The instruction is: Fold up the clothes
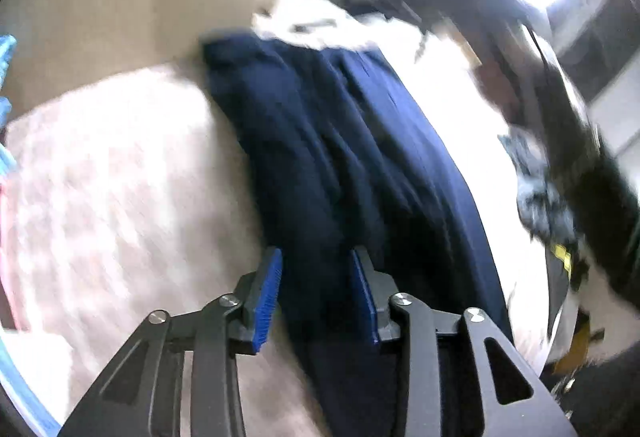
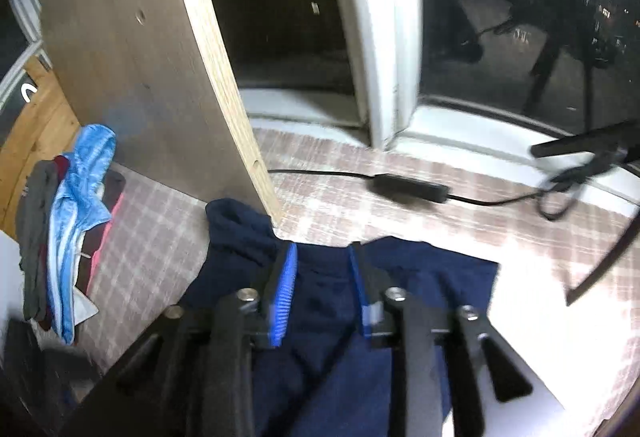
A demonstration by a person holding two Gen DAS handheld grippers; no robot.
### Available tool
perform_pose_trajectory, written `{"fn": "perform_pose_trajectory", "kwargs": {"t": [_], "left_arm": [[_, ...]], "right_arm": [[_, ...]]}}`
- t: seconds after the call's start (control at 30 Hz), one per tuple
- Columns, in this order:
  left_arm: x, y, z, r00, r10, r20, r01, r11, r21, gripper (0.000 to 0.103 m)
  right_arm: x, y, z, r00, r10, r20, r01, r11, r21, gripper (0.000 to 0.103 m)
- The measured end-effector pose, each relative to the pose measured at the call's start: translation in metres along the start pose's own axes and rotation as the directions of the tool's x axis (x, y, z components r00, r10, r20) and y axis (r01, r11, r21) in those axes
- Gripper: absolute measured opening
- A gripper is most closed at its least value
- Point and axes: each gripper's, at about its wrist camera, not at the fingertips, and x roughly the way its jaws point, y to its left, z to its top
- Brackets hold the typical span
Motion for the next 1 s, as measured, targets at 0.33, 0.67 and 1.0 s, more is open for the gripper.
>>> {"fn": "perform_pose_trajectory", "kwargs": {"t": [0.33,0.67,1.0], "left_arm": [[0.056,0.070,0.094,0.998,0.044,0.049,-0.035,0.983,-0.179,0.036],[0.083,0.053,0.110,0.992,0.100,0.081,-0.091,0.990,-0.112,0.035],[0.038,0.010,0.133,0.943,0.228,0.242,-0.253,0.964,0.079,0.003]], "right_arm": [[0.001,-0.084,-0.054,0.994,-0.098,-0.042,0.104,0.976,0.193,0.039],[0.033,-0.099,-0.060,0.999,-0.038,-0.001,0.038,0.979,0.200,0.045],[0.001,-0.091,-0.055,0.986,-0.052,0.157,0.026,0.986,0.163,0.004]]}}
